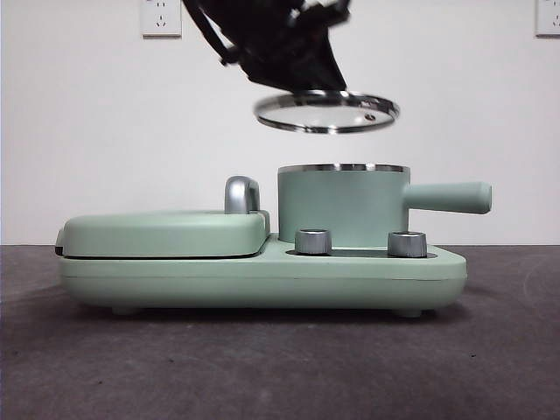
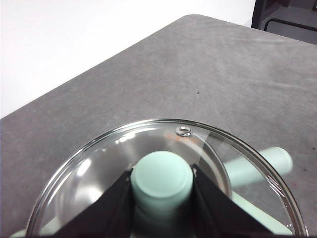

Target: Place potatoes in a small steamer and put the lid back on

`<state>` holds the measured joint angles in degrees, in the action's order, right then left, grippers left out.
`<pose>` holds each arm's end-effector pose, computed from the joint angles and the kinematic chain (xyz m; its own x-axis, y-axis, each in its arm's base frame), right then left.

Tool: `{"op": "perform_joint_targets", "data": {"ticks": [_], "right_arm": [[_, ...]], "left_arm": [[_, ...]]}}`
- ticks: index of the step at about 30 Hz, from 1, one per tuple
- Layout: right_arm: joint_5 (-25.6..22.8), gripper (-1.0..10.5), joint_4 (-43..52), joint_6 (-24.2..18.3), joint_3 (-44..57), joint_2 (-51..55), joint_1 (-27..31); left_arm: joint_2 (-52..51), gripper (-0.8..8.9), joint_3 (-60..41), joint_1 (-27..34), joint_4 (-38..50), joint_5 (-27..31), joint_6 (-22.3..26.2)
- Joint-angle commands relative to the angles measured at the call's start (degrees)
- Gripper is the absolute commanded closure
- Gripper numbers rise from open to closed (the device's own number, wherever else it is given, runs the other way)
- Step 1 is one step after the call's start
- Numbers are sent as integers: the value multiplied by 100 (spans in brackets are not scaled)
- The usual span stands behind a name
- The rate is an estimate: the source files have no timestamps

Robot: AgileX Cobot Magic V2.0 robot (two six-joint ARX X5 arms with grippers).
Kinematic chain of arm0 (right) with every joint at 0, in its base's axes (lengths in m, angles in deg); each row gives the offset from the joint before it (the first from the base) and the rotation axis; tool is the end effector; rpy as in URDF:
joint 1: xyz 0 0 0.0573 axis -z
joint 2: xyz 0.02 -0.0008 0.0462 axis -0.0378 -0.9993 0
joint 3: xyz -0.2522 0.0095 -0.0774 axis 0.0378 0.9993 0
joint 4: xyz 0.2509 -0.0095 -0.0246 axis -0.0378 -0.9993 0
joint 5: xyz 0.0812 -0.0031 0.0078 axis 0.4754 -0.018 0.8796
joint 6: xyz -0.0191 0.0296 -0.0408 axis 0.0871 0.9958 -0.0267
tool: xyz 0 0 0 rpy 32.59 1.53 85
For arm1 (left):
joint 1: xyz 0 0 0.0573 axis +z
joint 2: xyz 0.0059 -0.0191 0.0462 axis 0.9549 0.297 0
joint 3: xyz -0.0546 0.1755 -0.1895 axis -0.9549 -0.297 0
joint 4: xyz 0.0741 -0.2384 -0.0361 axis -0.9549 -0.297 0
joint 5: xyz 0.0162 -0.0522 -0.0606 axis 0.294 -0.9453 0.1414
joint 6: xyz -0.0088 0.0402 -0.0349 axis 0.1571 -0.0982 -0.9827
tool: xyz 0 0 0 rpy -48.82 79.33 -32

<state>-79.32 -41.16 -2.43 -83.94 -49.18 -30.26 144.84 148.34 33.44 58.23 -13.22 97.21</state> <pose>0.0829 0.0484 0.3118 0.6571 0.4979 -0.5660 -0.5450 0.8325 0.0997 0.3100 -0.2578 0.3103 0.6532 -0.6754 -0.3423 0.7394 0.6664 0.0960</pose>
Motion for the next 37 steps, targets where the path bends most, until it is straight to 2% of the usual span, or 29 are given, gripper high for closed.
{"op": "perform_joint_targets", "data": {"ticks": [1, 10, 37], "right_arm": [[2, 692, -9, 61, -46, -22, -33], [2, 692, -376, 63, -46, -22, -33], [0, 692, -487, 120, -46, -20, -33]], "left_arm": [[306, 799, 417, -52, 184, -17, 164], [946, 799, 758, -37, 723, -17, 208], [1088, 799, 756, 177, 686, -90, 162]]}}
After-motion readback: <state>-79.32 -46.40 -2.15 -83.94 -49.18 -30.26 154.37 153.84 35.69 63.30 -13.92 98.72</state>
